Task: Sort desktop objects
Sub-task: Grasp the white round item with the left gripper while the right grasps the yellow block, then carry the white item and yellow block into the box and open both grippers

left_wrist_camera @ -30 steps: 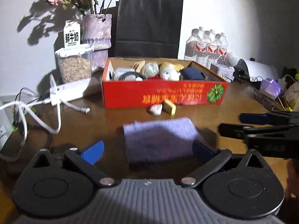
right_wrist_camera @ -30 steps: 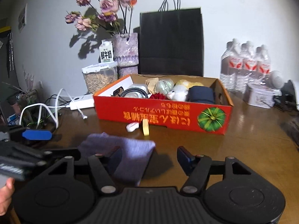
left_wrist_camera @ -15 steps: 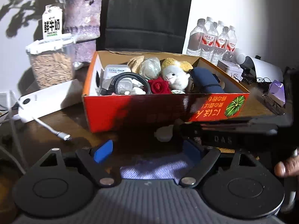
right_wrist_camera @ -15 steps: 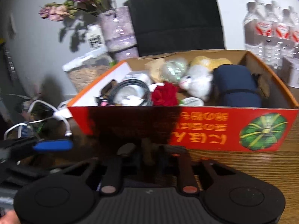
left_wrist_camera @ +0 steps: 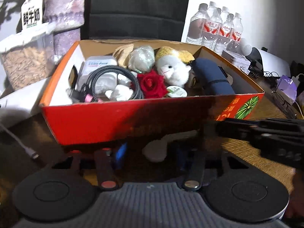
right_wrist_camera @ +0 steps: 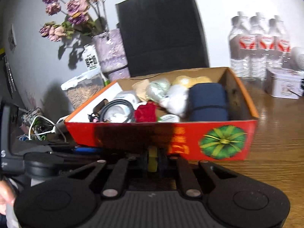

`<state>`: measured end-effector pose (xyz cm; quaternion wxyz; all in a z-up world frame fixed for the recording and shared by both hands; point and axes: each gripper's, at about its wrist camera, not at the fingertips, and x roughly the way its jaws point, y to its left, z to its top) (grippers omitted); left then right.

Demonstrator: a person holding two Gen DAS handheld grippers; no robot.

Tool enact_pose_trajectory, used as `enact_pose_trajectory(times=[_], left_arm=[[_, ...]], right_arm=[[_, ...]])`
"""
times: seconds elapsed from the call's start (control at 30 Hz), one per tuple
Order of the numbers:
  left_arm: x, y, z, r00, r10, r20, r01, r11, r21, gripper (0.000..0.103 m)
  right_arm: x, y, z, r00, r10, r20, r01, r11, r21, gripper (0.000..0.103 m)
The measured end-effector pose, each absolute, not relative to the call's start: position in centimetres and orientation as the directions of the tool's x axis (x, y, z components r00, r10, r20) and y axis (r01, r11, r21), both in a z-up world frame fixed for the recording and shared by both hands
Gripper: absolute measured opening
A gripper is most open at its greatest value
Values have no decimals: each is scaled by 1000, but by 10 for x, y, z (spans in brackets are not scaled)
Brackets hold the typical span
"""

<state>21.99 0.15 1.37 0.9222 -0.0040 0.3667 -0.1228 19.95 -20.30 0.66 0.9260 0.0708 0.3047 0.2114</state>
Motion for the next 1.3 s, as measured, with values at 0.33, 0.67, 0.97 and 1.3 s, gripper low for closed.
enact_pose_trajectory(times=[0.33, 0.67, 0.97, 1.3], left_arm=[[194, 1, 24, 721, -225, -655, 193, 974, -122, 24], [103, 2, 57, 789, -170, -591, 118, 985, -126, 24], [-1, -14, 67, 839, -163, -520, 142, 987, -79, 25], [-80, -16, 56, 845, -138, -517, 125, 990, -60, 25]], right_arm=[[152, -214, 8, 748, 400, -529, -336, 916, 217, 10], [61, -199, 22, 798, 301, -523, -308, 948, 75, 10], [-32, -197, 35, 817, 295, -495, -320, 947, 37, 10], [-98, -198, 42, 848, 291, -444, -311, 950, 28, 10]])
